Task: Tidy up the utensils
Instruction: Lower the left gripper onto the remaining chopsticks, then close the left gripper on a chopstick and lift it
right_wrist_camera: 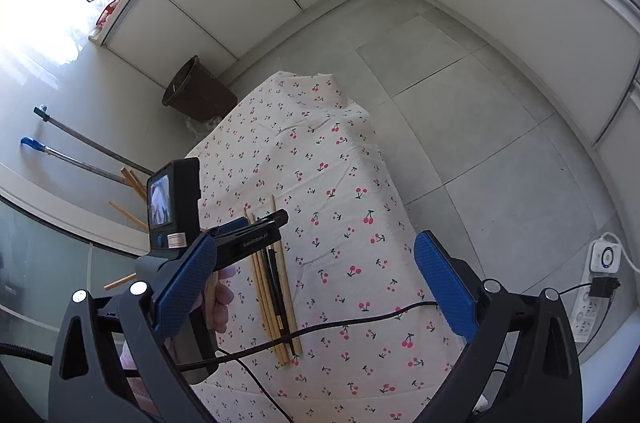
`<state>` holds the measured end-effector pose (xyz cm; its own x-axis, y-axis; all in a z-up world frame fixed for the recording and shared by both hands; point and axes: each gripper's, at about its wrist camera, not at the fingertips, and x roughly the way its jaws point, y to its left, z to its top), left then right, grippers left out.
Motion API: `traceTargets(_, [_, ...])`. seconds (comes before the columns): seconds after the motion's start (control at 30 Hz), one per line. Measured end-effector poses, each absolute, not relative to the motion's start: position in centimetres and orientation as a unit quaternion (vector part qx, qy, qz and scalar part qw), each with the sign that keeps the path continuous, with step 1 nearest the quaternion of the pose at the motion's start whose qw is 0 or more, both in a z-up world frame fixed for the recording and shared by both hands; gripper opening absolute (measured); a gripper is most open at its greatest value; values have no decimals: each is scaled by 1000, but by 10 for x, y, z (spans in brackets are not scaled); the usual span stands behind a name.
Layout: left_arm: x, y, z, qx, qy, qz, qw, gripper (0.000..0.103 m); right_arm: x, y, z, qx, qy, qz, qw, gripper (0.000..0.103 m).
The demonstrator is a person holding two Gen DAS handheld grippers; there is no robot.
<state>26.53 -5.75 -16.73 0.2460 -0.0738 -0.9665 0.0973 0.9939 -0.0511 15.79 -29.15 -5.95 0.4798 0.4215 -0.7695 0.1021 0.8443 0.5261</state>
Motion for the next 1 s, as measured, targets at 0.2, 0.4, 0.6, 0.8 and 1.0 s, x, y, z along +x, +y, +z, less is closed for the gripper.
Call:
traceTargets(0.2, [282, -59, -194, 28, 623, -39, 780, 57, 165, -299, -66, 281, 507, 93, 809, 96])
traceTargets(0.4, [291, -53, -200, 7, 615, -35, 788, 51, 166, -297, -67, 271, 509, 85, 813, 96])
traceTargets(0.6, [285, -45, -196, 7, 617, -26, 787, 13, 170, -298, -73, 270, 518, 86, 807, 96])
traceTargets(0.8, [269, -56, -196, 46, 586, -19, 809, 5, 172, -290, -79, 242, 523, 79, 813, 96])
traceTargets(1.0, [226, -59, -152, 3, 577, -81, 813, 4, 179, -294, -88, 263, 526, 79, 805, 96])
